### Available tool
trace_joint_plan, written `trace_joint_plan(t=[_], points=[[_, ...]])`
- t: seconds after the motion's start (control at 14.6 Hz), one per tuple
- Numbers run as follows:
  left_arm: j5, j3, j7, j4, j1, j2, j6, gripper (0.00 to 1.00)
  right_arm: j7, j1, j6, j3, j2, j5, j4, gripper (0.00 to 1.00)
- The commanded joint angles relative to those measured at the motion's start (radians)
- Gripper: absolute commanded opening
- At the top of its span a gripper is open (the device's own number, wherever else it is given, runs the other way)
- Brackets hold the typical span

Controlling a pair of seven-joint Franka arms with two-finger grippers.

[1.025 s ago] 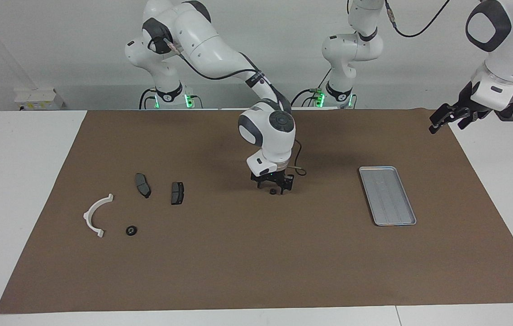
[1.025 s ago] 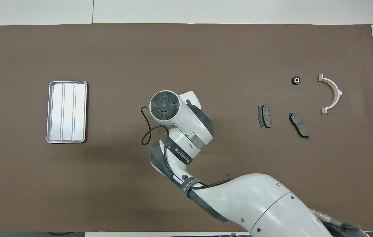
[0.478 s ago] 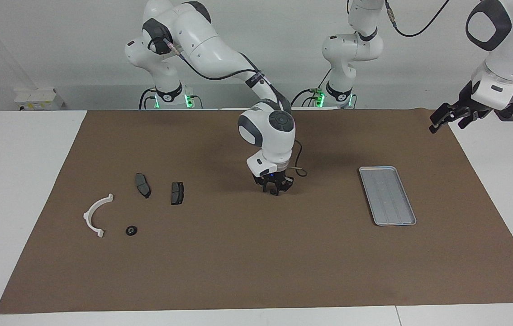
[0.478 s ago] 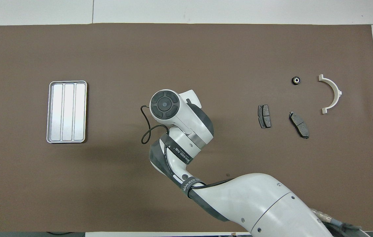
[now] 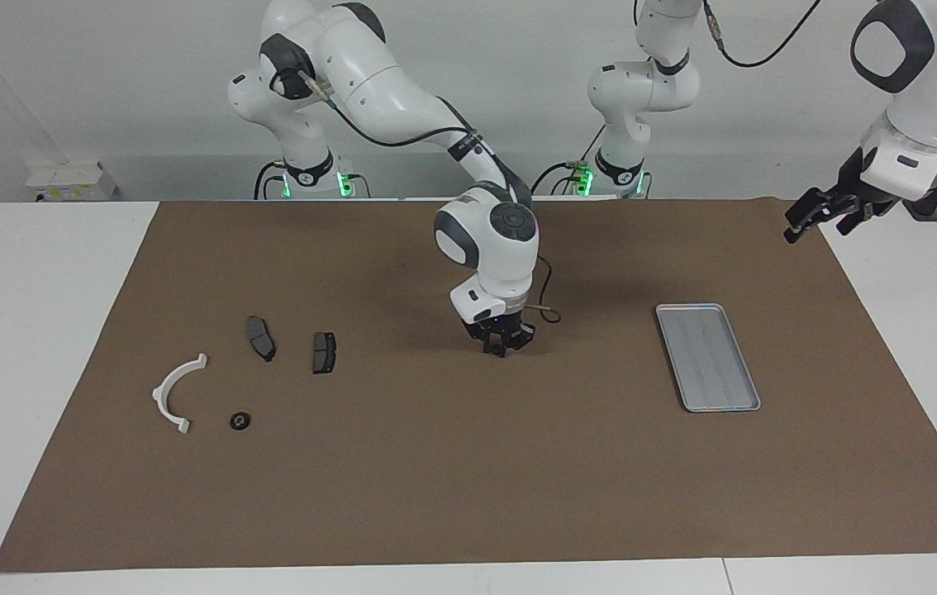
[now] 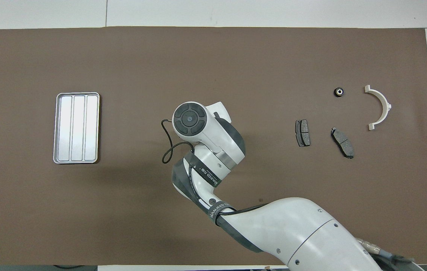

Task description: Place bearing gear from tray to pile

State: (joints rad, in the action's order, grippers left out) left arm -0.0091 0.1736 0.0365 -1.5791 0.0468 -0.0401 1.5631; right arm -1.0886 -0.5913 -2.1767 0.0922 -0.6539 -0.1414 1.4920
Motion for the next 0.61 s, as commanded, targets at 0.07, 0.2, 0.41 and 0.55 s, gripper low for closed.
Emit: trace_joint_plan(t=[0.07,0.2,0.41,0.55], points=[[-0.011,0.009,-0.014,-0.030,0.012,0.025,0.017,1.00,-0.034,0.010,-0.014,0.004,-0.015,-0.033,-0.016,0.00],[-0.011,0.009,-0.014,-0.030,0.012,0.025,0.017,1.00,-0.028,0.010,0.004,0.006,-0.013,-0.065,-0.021,0.00],[-0.011,0.009,-0.014,-0.030,0.012,0.025,0.017,1.00,-0.010,0.027,0.075,0.003,0.000,-0.079,-0.025,0.00],[-0.011,0.009,-0.014,-0.030,0.012,0.025,0.017,1.00,0.063,0.062,0.122,0.006,0.017,-0.069,-0.082,0.00]])
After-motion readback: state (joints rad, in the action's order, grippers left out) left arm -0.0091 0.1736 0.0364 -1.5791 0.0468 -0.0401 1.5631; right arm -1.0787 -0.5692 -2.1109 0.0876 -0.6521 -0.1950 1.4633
